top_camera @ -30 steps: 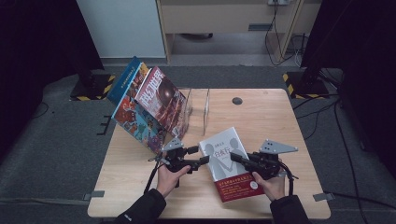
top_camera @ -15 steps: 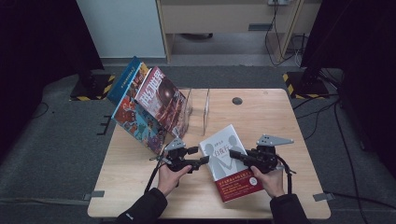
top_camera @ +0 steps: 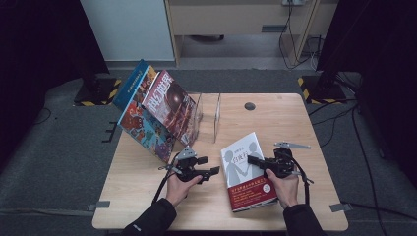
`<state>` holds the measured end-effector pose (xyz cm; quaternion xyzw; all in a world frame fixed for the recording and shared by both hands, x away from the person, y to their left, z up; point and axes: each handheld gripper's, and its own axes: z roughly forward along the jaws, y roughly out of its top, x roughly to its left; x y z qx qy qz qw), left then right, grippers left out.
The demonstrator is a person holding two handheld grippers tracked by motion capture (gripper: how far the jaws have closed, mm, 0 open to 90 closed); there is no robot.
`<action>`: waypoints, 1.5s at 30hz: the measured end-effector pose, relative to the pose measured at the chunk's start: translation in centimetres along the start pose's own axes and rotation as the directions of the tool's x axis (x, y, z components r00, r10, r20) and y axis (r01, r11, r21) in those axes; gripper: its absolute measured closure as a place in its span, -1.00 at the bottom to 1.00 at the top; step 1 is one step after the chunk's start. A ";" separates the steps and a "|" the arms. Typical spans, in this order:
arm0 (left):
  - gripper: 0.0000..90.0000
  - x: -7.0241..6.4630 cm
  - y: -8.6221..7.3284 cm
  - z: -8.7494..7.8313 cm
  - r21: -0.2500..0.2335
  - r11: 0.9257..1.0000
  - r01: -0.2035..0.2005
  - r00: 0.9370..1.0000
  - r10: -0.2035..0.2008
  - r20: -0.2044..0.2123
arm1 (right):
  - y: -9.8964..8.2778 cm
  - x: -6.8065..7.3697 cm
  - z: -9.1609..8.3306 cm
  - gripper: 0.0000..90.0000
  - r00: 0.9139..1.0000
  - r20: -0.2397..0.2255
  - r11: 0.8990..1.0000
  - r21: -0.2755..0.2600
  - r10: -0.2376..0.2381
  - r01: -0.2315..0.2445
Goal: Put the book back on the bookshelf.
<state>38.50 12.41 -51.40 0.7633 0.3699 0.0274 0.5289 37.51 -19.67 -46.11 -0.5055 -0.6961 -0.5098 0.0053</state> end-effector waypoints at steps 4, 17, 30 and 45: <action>-0.41 -0.1 -0.2 0.3 0.015 1.000 -0.001 1.000 0.001 0.004 | 0.3 -0.6 0.4 0.69 1.000 0.008 0.999 0.053 -0.007 0.007; -0.41 0.1 -0.4 0.9 0.036 0.999 0.015 1.000 -0.015 0.015 | 1.1 -1.9 2.5 0.43 0.997 -0.053 0.964 0.256 -0.056 0.067; -0.40 0.0 -0.3 1.7 0.045 0.999 0.016 1.000 -0.017 0.016 | 1.7 -2.0 2.7 0.63 0.995 -0.095 0.961 0.271 -0.026 0.051; -0.40 0.1 -0.1 1.2 0.022 1.000 0.020 1.000 -0.021 0.012 | 1.2 -0.1 1.2 0.76 0.988 -0.085 0.980 0.140 -0.128 0.139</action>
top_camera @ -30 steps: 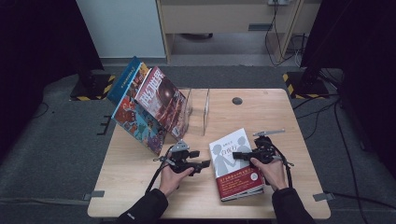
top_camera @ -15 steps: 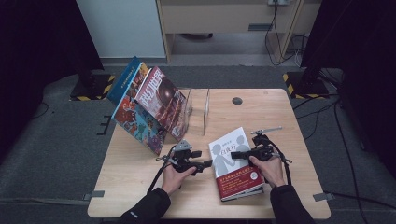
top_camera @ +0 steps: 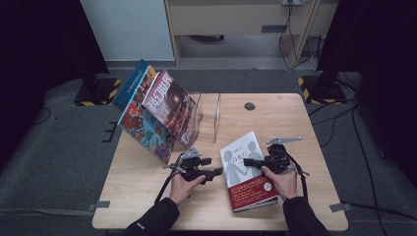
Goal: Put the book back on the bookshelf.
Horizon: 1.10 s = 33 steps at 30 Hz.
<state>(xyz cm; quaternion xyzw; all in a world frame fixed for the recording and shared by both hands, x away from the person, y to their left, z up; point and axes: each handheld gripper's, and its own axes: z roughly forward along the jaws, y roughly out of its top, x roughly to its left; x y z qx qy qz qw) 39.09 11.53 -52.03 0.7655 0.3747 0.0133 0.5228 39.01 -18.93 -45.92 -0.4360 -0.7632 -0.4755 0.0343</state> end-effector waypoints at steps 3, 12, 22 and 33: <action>-0.40 0.1 0.2 -0.4 -0.026 1.000 0.005 1.000 -0.005 0.000 | -0.1 1.4 -0.8 0.79 0.996 0.007 0.992 -0.092 -0.086 0.087; -0.40 0.6 1.0 -1.7 -0.101 0.995 0.013 1.000 -0.014 -0.004 | -0.2 3.4 -1.2 0.83 0.975 0.051 0.940 -0.262 -0.215 0.221; -0.41 -0.1 1.6 -1.2 -0.105 0.994 0.007 0.999 -0.002 0.045 | -0.5 3.7 -1.6 0.83 0.966 0.047 0.932 -0.256 -0.254 0.257; -0.51 0.0 2.4 0.1 -0.117 0.993 0.028 0.990 -0.012 0.139 | -0.6 4.0 -1.8 0.83 0.959 0.043 0.925 -0.256 -0.281 0.283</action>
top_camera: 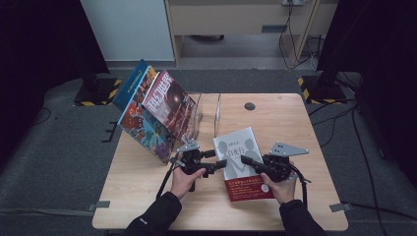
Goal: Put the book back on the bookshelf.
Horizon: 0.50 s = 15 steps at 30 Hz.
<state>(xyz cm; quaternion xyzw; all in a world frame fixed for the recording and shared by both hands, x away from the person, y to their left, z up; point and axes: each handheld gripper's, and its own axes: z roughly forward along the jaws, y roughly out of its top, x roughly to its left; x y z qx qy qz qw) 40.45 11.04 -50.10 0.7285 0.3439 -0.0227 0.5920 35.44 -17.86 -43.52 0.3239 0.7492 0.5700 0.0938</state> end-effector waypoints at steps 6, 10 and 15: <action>-0.59 0.9 0.5 0.6 0.000 1.000 0.032 0.997 -0.031 0.077 | 0.0 -0.1 0.0 0.83 1.000 -0.008 1.000 0.000 0.000 0.000; -0.61 1.0 0.9 0.8 0.023 0.999 0.026 0.995 -0.028 0.096 | -0.1 -0.2 -0.1 0.83 1.000 -0.019 1.000 -0.005 0.001 -0.001; -0.53 0.8 1.1 0.4 0.032 0.999 0.040 0.994 -0.043 0.102 | -0.1 -0.3 -0.2 0.83 0.999 -0.035 1.000 -0.005 -0.002 0.001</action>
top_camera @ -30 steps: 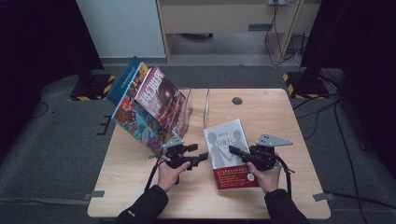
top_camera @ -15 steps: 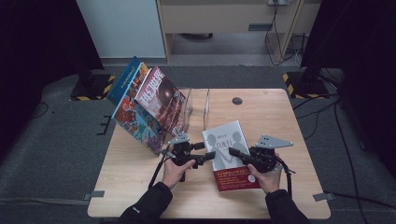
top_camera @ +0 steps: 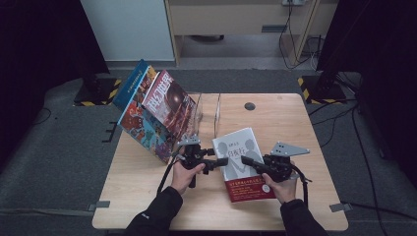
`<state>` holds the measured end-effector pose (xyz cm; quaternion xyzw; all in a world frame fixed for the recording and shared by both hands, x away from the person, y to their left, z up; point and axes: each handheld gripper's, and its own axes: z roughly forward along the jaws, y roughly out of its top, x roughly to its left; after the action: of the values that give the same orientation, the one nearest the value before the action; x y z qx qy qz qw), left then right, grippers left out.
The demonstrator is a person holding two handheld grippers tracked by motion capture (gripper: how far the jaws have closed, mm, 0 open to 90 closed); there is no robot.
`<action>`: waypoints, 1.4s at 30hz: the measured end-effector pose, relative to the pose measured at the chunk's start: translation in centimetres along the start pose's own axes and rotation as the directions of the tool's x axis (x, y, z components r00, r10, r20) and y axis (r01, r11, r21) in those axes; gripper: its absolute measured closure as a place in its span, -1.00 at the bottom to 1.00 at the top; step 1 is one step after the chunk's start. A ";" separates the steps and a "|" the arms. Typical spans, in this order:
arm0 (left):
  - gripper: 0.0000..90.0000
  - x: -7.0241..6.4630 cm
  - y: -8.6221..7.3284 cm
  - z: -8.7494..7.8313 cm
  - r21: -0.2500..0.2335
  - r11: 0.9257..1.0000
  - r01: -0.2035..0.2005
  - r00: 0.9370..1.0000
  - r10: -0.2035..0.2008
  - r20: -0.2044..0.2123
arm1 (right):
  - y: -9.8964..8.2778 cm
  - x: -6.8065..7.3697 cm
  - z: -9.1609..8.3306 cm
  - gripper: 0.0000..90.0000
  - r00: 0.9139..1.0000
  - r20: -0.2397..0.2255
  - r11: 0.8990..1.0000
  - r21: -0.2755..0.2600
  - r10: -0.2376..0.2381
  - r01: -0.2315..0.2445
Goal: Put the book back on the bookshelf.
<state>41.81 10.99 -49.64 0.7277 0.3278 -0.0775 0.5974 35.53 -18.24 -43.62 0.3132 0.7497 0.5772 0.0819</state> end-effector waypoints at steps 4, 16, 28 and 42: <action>-0.45 -0.4 0.2 -0.2 -0.004 1.000 -0.012 1.000 0.012 0.002 | 0.0 0.0 -0.4 0.83 1.000 -0.015 1.000 -0.006 -0.013 0.013; -0.26 -2.3 1.0 -0.3 -0.003 0.996 -0.094 0.995 0.094 -0.014 | -0.4 -0.4 -2.3 0.83 0.997 -0.070 0.999 0.038 -0.021 0.024; -0.19 -4.5 1.2 -0.4 0.001 0.985 -0.172 0.983 0.172 -0.058 | -0.9 -0.8 -3.5 0.56 0.998 -0.047 0.997 0.071 -0.029 0.032; -0.07 -6.1 1.2 -0.4 -0.010 0.976 -0.216 0.975 0.215 -0.064 | -1.1 -2.1 -4.5 0.17 0.997 0.050 0.998 0.035 -0.053 0.051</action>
<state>37.67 8.92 -45.51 0.7558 0.2663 0.0133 0.5981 34.60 -23.20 -43.65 0.3095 0.7648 0.5540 0.1108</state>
